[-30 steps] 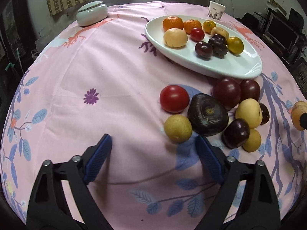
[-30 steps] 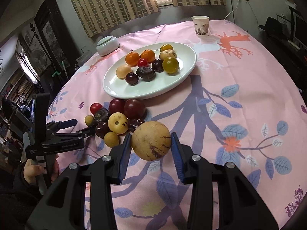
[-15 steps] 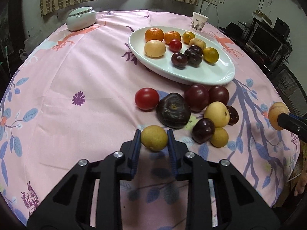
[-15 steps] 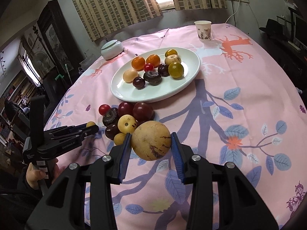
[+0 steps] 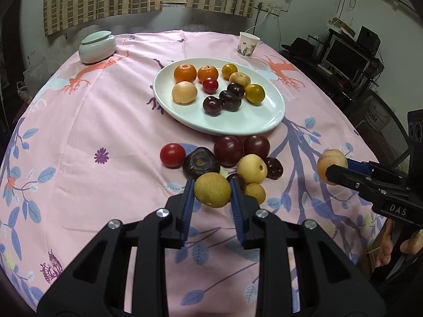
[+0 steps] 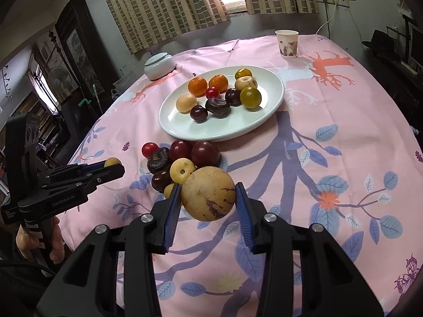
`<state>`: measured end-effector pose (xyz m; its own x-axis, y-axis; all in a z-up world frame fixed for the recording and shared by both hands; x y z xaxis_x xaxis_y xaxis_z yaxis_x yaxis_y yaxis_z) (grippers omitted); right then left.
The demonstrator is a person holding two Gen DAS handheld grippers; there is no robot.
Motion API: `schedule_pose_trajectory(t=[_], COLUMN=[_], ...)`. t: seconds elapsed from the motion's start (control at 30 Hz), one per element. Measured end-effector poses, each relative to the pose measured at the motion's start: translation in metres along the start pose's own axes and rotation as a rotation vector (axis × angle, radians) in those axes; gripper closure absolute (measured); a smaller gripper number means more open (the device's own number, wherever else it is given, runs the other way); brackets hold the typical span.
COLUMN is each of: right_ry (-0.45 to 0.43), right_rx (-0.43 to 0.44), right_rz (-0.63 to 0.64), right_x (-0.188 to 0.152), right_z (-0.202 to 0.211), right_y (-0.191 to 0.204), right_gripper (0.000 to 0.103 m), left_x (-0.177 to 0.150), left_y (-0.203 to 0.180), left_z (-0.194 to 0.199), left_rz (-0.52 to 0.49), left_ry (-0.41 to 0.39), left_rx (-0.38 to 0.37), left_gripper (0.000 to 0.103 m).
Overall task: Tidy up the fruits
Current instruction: 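Carry both pears onto the white plate and open both grippers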
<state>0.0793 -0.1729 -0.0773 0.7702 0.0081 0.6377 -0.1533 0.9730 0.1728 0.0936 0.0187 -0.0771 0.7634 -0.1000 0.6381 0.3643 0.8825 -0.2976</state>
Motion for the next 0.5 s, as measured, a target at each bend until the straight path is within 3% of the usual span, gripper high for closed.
schedule_pose_trajectory(t=[0.27, 0.5], right_ry=[0.011, 0.008], right_rx=[0.025, -0.059], right_rz=[0.122, 0.180], right_x=[0.056, 0.117], right_z=[-0.020, -0.077], right_y=[0.030, 0.043], right_gripper=[0.062, 0.062], left_x=[0.073, 0.138], left_y=[0.013, 0.041], left_z=[-0.021, -0.076], left_rz=[0.002, 0.078], left_ry=[0.018, 0.055], left_rx=[0.011, 0.015], left_gripper=[0.075, 0.075])
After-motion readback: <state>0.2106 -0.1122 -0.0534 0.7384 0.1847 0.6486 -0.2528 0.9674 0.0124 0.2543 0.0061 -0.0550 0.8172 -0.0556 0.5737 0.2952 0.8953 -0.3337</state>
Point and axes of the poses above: each gripper's, at about its wrist camera, not at the fingertips, and z roughly against the way its jaws point, y to its left, x to its top, the point moved 3 cm from there along -z, roughly the way its jaws point, and after that the axes turned 11 degrees about -x, right-handed, at the moved point
